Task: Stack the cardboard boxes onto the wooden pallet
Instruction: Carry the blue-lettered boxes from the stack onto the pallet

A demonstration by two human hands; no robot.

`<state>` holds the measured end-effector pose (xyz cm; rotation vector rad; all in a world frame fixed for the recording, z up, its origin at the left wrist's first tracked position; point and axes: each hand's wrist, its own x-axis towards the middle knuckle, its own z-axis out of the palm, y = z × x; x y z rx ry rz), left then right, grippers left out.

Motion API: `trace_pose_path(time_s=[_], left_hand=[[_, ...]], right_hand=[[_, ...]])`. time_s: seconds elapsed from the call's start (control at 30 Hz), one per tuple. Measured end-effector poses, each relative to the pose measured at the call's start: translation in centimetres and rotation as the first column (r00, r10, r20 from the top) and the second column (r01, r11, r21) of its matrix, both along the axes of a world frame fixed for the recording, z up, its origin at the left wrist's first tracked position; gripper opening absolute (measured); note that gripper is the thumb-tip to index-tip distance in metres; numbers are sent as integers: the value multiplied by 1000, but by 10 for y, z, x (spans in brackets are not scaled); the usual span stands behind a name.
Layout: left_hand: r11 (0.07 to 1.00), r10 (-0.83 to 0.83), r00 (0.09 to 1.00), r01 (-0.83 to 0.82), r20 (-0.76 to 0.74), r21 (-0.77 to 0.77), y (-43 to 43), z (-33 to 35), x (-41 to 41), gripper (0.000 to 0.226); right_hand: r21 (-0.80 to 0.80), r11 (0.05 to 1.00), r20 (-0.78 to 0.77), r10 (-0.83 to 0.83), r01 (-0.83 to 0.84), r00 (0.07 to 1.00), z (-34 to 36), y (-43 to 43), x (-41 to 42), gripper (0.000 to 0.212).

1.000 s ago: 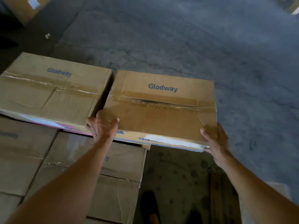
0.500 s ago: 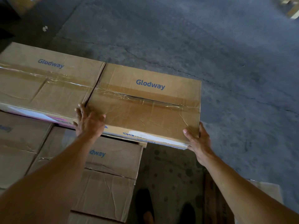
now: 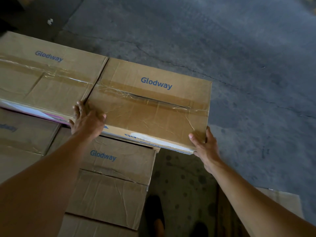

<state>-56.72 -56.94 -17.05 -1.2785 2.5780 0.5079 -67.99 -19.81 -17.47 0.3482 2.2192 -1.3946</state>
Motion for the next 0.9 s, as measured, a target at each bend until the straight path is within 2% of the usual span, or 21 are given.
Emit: trace_pose_path(time_s=[0.13, 0.27, 0.33, 0.47, 0.57, 0.67, 0.83, 0.9], left_hand=[[999, -3, 999, 5, 48, -33, 3, 1, -2, 74], [998, 27, 997, -22, 69, -66, 6, 8, -11, 75], [995, -1, 1000, 3, 23, -103, 15, 12, -14, 78], [979, -168, 973, 146, -158, -142, 51, 23, -28, 78], [942, -333, 887, 294, -320, -164, 94, 33, -46, 73], [879, -476, 781, 438, -404, -187, 161, 50, -61, 74], [700, -694, 573, 679, -436, -222, 311, 64, -63, 62], [585, -782, 478, 785, -401, -206, 376, 62, -55, 64]], right_hand=[[50, 998, 4, 31, -31, 1000, 2, 1, 0, 109], [116, 988, -22, 102, -99, 995, 4, 4, -6, 95], [148, 980, -34, 138, -131, 990, 5, 8, -7, 91], [229, 967, -38, 120, -108, 992, 17, 28, -2, 92], [265, 962, -80, 80, -56, 994, 28, 67, 9, 89], [276, 960, -111, -5, 36, 994, 37, 132, 29, 85], [301, 908, -125, -267, 293, 956, 51, 268, 109, 72], [296, 872, -111, -375, 390, 921, 54, 321, 158, 66]])
